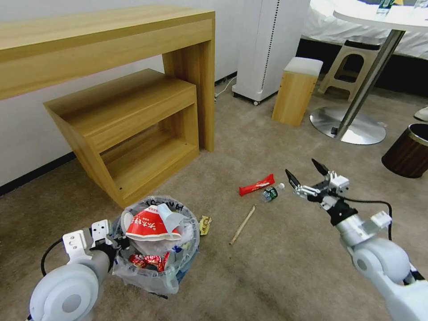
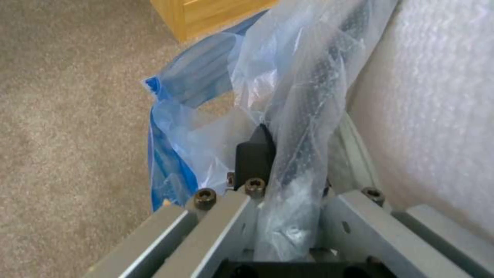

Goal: Pick up the trash bin and place the garbage on the floor into it.

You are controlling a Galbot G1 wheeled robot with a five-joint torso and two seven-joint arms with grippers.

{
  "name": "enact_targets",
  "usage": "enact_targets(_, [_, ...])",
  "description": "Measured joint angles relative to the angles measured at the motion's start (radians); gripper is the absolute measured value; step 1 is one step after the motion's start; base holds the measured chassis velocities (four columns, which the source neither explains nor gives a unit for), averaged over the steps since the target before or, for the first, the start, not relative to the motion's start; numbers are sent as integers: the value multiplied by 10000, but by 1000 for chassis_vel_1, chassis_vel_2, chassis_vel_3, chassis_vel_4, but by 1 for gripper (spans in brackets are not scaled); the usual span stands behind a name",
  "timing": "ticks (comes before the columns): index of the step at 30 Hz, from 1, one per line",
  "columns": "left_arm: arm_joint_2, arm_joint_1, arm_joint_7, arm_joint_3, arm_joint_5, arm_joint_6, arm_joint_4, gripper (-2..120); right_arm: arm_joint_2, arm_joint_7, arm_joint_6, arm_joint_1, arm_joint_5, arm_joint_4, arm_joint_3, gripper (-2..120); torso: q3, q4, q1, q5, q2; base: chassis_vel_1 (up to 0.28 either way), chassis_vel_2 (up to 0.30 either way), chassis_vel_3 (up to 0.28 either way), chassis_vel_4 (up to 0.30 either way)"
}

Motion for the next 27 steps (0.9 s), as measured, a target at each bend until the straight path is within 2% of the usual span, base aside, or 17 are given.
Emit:
enact_targets(5, [-20, 16, -149, -1, -242, 187, -84, 0, 200, -42, 124, -70, -259, -29, 25, 100, 0, 0, 0, -2, 0, 0, 0, 0, 0])
enact_targets(10, [-30, -21, -587, -52, -535, 389, -145, 0, 331, -114, 165, -36, -319, -81, -26, 100, 0, 0, 0, -2, 0, 0, 0, 0, 0])
enact_targets(16, [-8, 8, -841, -194, -467, 414, -123, 0, 410, -310, 251, 32, -221, -170, -124, 100, 0, 0, 1, -2, 0, 0, 0, 0, 0])
enact_targets(22, [-21, -26, -1388, -258, -362, 405, -28, 0, 421, -348, 380, 143, -129, -282, -295, 100, 0, -1, 0, -2, 0, 0, 0, 0, 0])
enact_targets(23, [-26, -39, -1649, -292, -369, 401, 17, 0, 415, -374, 417, 192, -115, -305, -347, 100, -1, 0, 0, -2, 0, 0, 0, 0, 0])
enact_targets(27, [-25, -6, -1718, -332, -354, 401, 26, 0, 407, -423, 448, 236, -102, -324, -397, 100, -1, 1, 0, -2, 0, -58, 59, 55, -69])
